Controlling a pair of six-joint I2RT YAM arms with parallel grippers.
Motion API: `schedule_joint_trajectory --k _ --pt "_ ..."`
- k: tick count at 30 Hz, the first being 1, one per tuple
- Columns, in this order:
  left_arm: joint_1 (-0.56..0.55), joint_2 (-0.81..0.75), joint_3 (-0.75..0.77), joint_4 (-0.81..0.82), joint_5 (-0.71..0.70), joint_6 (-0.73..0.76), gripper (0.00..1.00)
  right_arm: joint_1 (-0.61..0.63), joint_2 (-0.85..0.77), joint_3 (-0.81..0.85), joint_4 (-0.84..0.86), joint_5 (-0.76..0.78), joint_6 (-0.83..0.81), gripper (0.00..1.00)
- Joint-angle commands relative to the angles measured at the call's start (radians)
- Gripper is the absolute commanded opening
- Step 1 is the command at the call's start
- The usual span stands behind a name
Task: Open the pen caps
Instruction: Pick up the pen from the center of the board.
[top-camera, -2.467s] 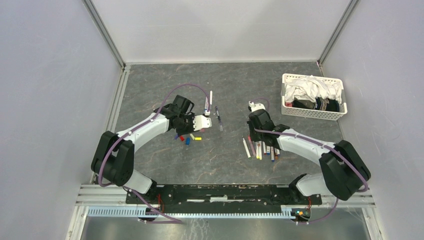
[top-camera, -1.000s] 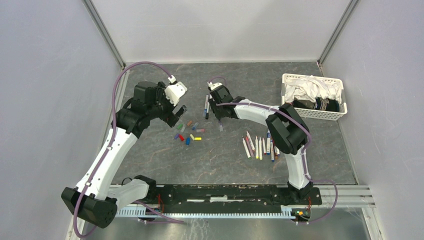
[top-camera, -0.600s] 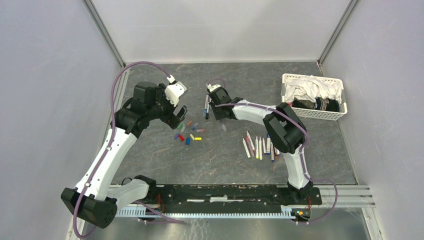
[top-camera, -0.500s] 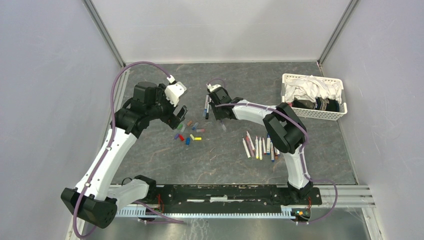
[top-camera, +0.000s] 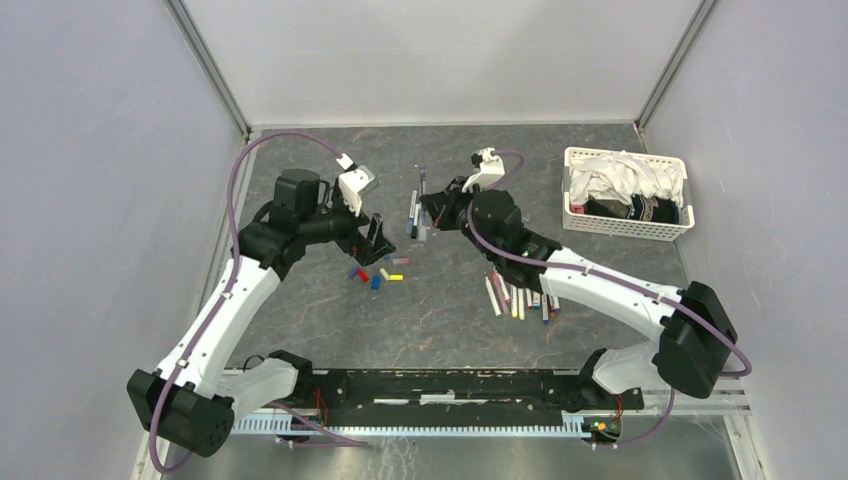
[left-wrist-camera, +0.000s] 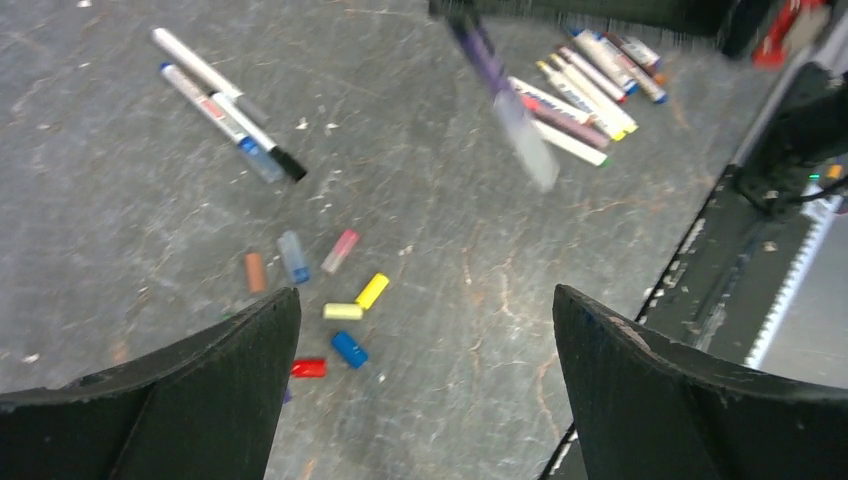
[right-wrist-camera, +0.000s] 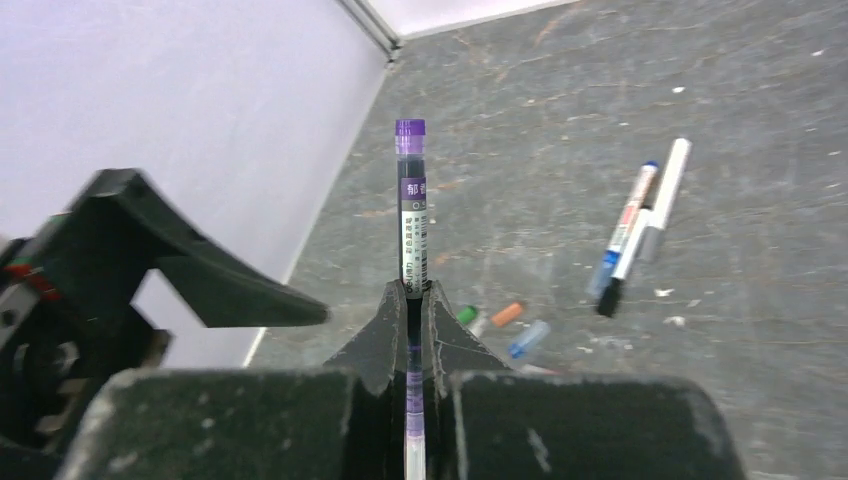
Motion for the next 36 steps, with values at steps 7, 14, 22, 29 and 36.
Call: schedule_joint_trajectory --k 7,14,22,29,36 --pt "-0.003 0.041 0.025 0.099 0.215 -0.124 0.96 0.147 0.015 0.012 0.183 0.185 0.122 0.0" --pt "-0.008 0.081 0.01 0.126 0.263 -0.126 0.82 0.175 0.017 0.005 0.214 0.202 0.14 0.0" --pt "-0.009 0.129 0.012 0.118 0.253 -0.058 0.19 0.186 -0.026 -0.037 0.23 0.21 0.13 0.0" --pt "-0.01 0.114 0.043 0.0 0.161 0.171 0.02 0.172 -0.105 -0.042 0.078 0.085 0.088 0.45" --pt "-0.035 -0.004 -0.041 -0.196 0.005 0.673 0.02 -0.069 -0.283 0.012 -0.281 -0.289 -0.014 0.69"
